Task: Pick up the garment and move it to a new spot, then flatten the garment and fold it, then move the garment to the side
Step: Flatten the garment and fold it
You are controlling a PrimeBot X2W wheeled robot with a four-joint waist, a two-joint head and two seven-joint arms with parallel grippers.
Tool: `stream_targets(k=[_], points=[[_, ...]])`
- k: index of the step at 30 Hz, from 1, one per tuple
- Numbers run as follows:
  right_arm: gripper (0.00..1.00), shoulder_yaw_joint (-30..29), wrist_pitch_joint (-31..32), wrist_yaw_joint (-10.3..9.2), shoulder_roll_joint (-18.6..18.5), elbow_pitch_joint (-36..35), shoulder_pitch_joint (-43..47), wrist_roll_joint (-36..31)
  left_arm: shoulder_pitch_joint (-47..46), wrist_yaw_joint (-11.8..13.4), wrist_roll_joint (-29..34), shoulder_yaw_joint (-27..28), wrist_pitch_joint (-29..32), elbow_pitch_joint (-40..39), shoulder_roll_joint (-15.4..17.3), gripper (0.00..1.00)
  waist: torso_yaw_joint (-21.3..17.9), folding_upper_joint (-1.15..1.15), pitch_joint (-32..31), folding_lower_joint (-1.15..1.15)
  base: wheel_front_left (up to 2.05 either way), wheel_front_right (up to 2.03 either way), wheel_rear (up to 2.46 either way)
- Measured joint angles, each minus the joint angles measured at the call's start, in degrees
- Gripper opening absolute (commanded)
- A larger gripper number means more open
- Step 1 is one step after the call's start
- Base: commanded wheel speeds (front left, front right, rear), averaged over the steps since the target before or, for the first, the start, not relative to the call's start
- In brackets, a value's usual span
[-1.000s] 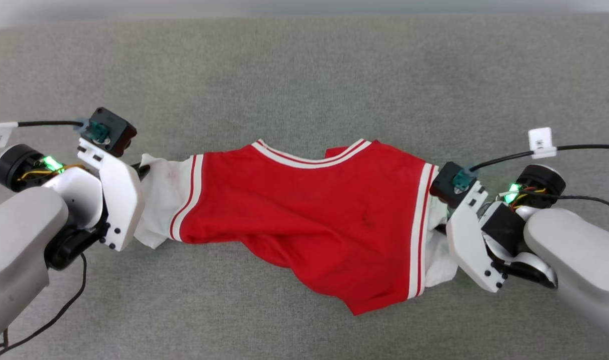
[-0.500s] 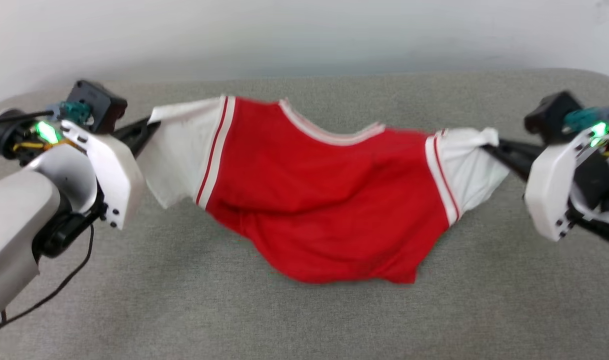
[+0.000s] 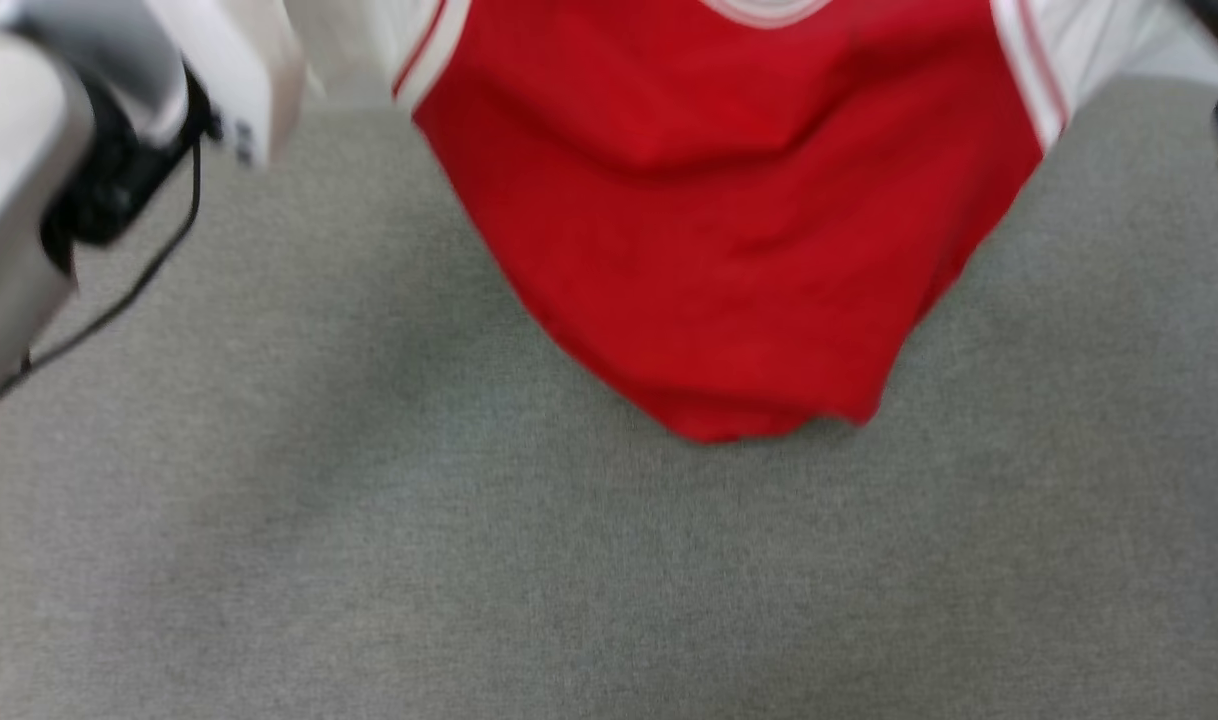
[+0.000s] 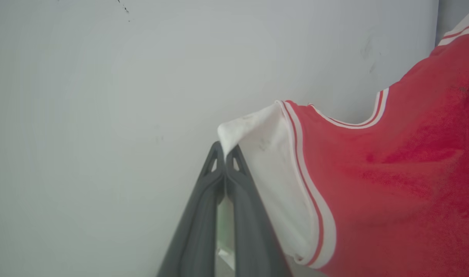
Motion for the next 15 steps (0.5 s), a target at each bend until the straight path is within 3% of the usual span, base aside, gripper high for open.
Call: stream_targets(k=[6,15], points=[[0.0,-2.21,2.2,0.0,3.01,4.11,-12.24,-4.17,-13.01,-1.89,3.96,2.24,-1.24,7.51,-5.13,0.0,-0.45,0.0,6.32,0.0,0.0,0.0,0.0],[0.0,-3.02,0.51,0.0,6.86,11.29,-30.0,-10.05,-29.32,-3.82,7.42,5.75,-5.42,17.3,-10.35,0.0,-0.65,0.0,14.51,0.01,0.0,0.0,0.0]])
